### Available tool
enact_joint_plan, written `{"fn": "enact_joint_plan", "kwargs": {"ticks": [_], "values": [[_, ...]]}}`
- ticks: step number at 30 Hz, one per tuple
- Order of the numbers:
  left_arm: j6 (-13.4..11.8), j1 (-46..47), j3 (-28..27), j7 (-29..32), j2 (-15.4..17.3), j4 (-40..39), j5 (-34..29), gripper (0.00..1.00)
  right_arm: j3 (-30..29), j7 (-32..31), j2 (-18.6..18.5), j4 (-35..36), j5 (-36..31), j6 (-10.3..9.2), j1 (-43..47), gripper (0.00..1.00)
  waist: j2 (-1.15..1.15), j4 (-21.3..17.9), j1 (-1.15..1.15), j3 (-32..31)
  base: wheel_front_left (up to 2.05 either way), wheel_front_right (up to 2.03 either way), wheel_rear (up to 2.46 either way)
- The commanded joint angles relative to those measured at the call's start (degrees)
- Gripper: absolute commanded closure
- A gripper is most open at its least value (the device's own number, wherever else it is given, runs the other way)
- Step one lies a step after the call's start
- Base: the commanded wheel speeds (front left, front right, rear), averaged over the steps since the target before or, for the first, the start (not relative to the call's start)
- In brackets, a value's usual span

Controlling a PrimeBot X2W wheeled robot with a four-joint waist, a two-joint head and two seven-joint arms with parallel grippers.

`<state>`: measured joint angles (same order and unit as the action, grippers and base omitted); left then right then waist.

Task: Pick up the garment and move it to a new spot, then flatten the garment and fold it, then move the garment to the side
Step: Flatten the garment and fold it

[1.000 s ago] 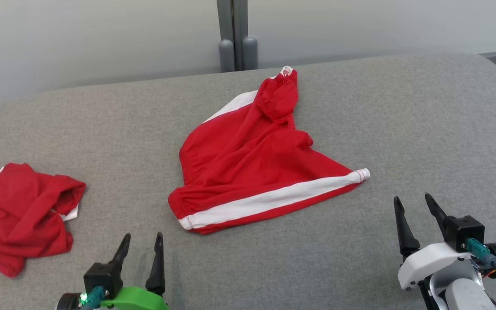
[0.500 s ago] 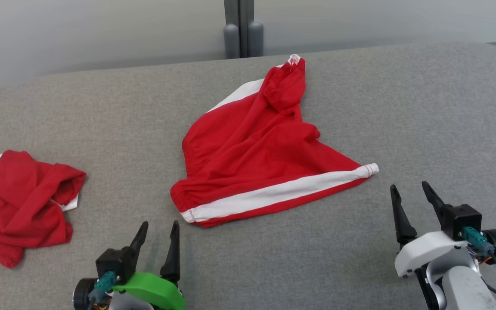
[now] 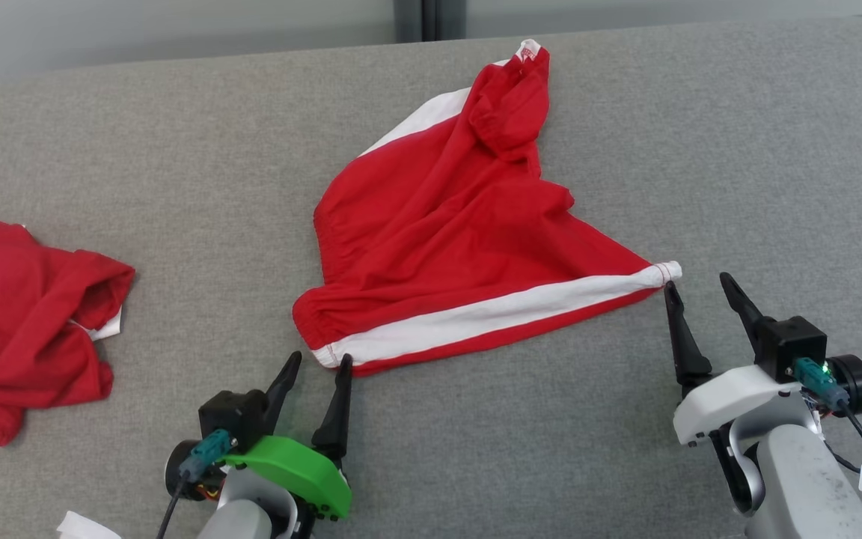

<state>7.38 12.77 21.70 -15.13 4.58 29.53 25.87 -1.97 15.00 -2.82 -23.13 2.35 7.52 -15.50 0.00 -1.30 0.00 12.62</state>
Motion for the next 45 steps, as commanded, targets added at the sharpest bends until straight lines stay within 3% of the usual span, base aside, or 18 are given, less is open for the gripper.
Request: {"fn": "enact_joint_plan", "kwargs": {"ticks": [1,13,15,18,22,23,24,26,37,40,44,45], "values": [[0.18,1.06,0.15,-0.02,0.52,0.26,0.87,0.0,-0.02,0.26,-0.19,0.19,-0.32,-0.06,-0.53,0.0,0.0,0.01,0.0,0.53,0.0,0.0,0.0],[0.19,3.0,4.92,-0.02,2.8,-1.4,7.53,0.0,-0.33,0.26,-0.19,0.55,-0.51,-0.06,-1.55,0.0,0.0,0.07,0.0,2.22,0.0,0.0,0.0],[0.19,3.09,5.25,-0.03,3.2,-1.88,8.19,0.15,-0.38,0.26,-0.19,0.56,-0.47,-0.06,-1.71,0.0,0.0,0.16,0.0,2.3,0.0,0.0,0.0],[0.19,2.78,6.3,-0.03,3.51,-2.64,9.15,0.56,-0.65,0.26,-0.19,0.57,-0.55,-0.06,-1.75,0.0,0.0,0.44,0.0,2.33,0.0,0.0,0.0],[0.19,2.37,7.89,-0.02,4.27,-3.23,10.6,0.56,-0.85,0.26,-0.19,0.43,-0.7,-0.06,-2.0,0.0,0.0,0.92,0.0,2.22,0.0,0.0,0.0],[0.19,2.41,8.24,-0.02,4.41,-3.36,11.03,0.6,-0.88,0.26,-0.19,0.44,-0.64,-0.06,-2.1,0.0,0.0,1.01,0.0,2.26,0.0,0.0,0.0],[0.19,2.65,8.69,-0.02,4.73,-3.54,11.47,0.77,-0.81,0.26,-0.19,0.57,-0.59,-0.06,-2.29,0.0,0.0,1.15,0.0,2.39,0.0,0.0,0.0],[0.19,3.34,9.11,-0.02,5.07,-3.66,11.97,1.0,-0.78,0.26,-0.19,0.67,-0.62,-0.06,-2.54,0.0,0.0,1.32,0.0,2.59,0.0,0.0,0.0],[0.19,4.04,9.16,-0.02,5.54,-4.04,10.6,1.0,-1.12,0.26,-0.18,-3.59,-0.92,-0.06,-4.71,0.0,0.0,1.47,0.0,3.35,0.0,0.0,0.0],[0.19,4.05,9.15,-0.02,5.24,-4.21,10.26,1.0,-1.06,0.26,-0.19,-5.77,-0.7,-0.06,-5.64,0.13,0.0,1.53,0.0,3.63,0.0,0.0,0.0],[0.19,4.33,9.22,-0.02,5.04,-4.38,10.13,1.0,-0.67,0.26,-0.19,-8.12,-0.48,-0.06,-6.94,0.14,0.0,1.73,0.0,3.99,0.0,0.0,0.0],[0.19,4.43,9.28,-0.02,4.99,-4.43,10.05,1.0,-0.59,0.26,-0.2,-8.72,-0.43,-0.06,-7.27,0.24,0.0,1.8,0.0,4.1,0.0,0.0,0.0]]}}
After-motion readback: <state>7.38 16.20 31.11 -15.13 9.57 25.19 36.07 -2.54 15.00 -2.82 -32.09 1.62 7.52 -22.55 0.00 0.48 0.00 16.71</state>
